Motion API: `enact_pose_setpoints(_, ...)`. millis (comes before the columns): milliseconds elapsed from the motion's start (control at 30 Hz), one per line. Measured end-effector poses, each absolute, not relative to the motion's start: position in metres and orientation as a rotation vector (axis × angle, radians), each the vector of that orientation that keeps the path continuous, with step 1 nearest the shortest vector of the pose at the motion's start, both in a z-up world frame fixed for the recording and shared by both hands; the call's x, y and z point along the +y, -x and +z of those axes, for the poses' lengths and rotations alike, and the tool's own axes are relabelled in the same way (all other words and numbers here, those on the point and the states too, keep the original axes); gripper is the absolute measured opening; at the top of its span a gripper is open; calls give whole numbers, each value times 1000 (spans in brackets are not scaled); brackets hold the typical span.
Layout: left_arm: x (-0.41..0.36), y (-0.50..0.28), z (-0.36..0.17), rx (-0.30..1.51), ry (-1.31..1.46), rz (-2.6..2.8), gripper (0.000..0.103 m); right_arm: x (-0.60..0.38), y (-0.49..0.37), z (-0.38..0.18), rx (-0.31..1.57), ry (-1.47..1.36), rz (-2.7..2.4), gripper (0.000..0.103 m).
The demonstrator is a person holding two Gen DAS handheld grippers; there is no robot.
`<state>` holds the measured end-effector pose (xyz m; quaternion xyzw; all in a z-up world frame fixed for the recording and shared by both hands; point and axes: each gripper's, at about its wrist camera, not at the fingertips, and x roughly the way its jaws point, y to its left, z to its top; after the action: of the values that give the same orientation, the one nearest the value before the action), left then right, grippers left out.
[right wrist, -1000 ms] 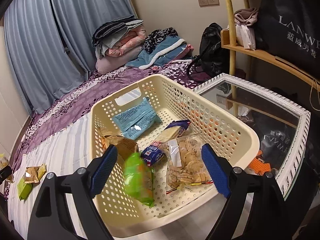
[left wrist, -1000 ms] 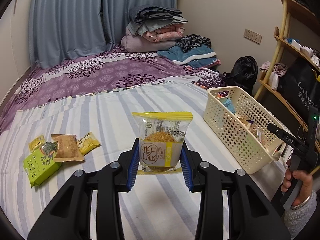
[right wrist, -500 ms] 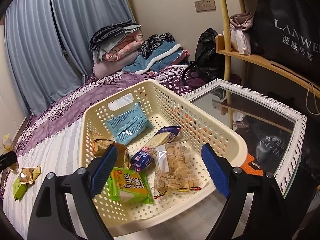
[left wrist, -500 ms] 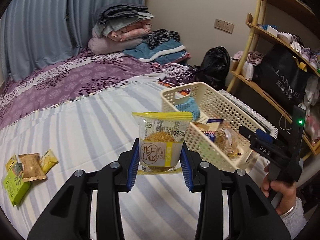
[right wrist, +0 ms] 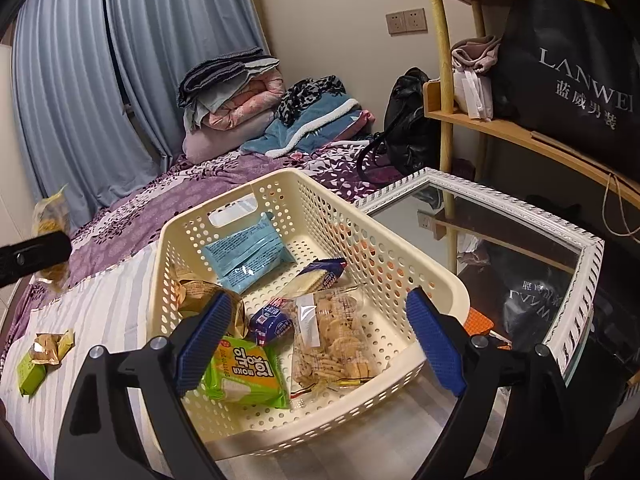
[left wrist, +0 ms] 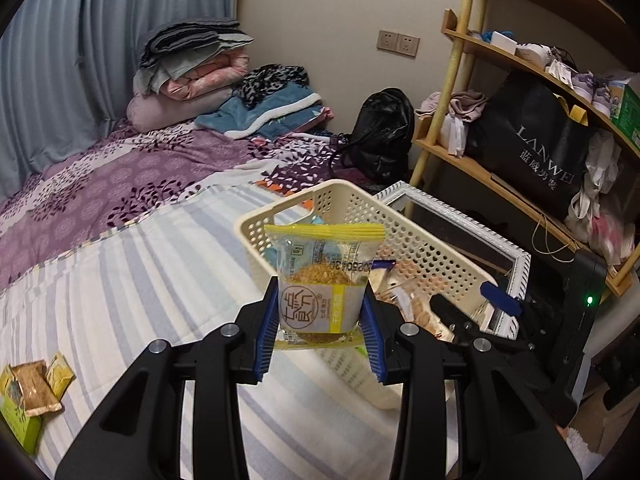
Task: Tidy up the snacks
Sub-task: 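Lower the clear pastry over the basket and open the left tool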
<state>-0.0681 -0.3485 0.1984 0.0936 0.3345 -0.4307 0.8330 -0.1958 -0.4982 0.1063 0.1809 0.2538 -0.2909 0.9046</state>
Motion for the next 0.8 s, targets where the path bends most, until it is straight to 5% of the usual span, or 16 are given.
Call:
enact_pose_setpoints(467,-411,73,204,659,-243,-1012,38,-496,202,107,502,-388,-574,90)
enact_pose_setpoints(500,-415,74,203,660,-241,-1026,42,-495,203,107,500,-388,-573,90)
enact_pose_setpoints(567,-420,75,203,660,-234,-1039,71,-494,204,107,499,-383,-573,90)
enact_pose_setpoints(600,-420,76,204,651,-224,-1035,95,-494,205,107,500,-381,-573,90)
enact_pose_setpoints(800,-410,79,209,615,-234,-1010,99,-494,205,109,498,-387,-572,91)
